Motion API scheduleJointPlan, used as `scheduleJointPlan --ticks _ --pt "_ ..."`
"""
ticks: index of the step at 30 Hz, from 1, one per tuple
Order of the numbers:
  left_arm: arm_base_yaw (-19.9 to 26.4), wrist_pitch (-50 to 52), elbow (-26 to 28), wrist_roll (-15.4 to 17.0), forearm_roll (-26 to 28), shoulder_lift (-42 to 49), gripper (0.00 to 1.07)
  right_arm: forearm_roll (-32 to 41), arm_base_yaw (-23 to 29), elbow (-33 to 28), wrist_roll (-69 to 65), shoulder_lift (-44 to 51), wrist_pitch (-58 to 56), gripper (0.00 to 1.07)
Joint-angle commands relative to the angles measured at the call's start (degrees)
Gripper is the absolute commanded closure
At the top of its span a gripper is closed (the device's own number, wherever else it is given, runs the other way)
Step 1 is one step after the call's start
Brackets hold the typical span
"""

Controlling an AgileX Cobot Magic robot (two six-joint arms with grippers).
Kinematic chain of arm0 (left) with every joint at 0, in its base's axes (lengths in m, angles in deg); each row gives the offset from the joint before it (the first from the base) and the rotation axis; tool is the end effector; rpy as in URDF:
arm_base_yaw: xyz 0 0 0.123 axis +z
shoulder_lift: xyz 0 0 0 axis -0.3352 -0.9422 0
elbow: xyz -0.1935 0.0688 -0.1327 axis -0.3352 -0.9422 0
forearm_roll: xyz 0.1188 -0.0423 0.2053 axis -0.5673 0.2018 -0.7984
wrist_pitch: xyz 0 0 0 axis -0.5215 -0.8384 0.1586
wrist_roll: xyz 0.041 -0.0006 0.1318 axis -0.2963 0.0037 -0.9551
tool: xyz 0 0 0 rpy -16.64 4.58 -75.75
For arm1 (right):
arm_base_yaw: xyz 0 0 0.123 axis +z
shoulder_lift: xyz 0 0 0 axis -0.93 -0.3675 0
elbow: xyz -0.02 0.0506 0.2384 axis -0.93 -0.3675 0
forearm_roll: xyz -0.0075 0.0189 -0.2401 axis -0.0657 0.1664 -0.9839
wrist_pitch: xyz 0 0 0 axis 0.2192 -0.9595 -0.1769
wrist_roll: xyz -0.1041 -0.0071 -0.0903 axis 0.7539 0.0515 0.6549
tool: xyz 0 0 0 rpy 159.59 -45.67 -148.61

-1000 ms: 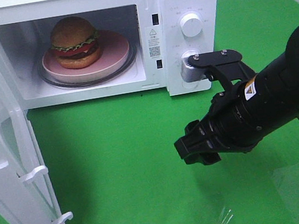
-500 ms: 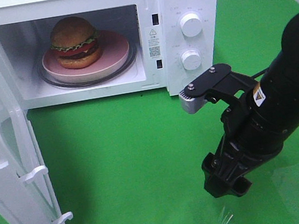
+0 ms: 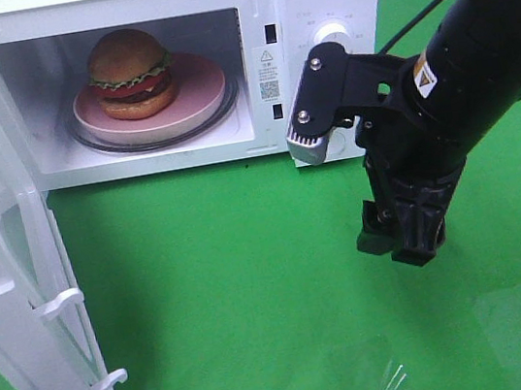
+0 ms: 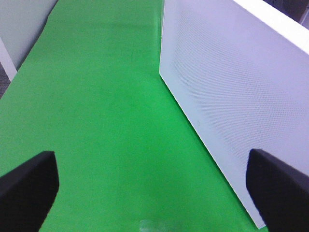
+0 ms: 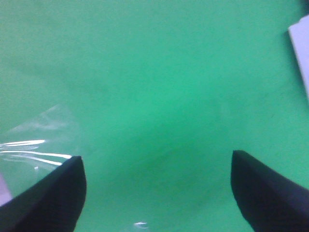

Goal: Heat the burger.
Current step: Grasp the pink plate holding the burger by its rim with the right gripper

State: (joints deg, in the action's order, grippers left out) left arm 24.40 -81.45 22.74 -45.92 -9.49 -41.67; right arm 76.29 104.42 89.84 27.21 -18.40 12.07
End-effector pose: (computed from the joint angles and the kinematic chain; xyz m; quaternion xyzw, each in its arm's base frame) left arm 0.0686 -0.0064 0.2535 -0.0049 0.8472 -0.0101 0.5312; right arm 0.2520 0.1743 0.1474 -0.5720 0.7870 -0.0264 0.2296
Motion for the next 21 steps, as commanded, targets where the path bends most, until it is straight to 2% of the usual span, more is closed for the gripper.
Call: scheduleJointPlan --ticks 1,5,9,16,21 --pt "0.11 0.4 -0.17 0.11 0.11 1.15 0.09 -1.72 0.23 0.4 6.02 0.46 4.01 0.29" --pt "0.11 0.4 -0.17 0.11 0.11 1.15 0.09 -4.58 0.23 0.4 17.76 0.29 11.57 0.29" --pt "0.11 0.4 -0.17 0.11 0.11 1.15 0.09 -5.16 0.52 0.4 23.49 0.0 15.07 0.29" --pt "0.11 0.4 -0.17 0.11 0.11 1.15 0.09 -9.74 2.75 3.04 24.29 -3.21 15.24 0.29" --pt "0.11 0.4 -0.17 0.11 0.11 1.15 0.09 -12.66 5.1 8.77 20.86 -8.71 14.55 0.29"
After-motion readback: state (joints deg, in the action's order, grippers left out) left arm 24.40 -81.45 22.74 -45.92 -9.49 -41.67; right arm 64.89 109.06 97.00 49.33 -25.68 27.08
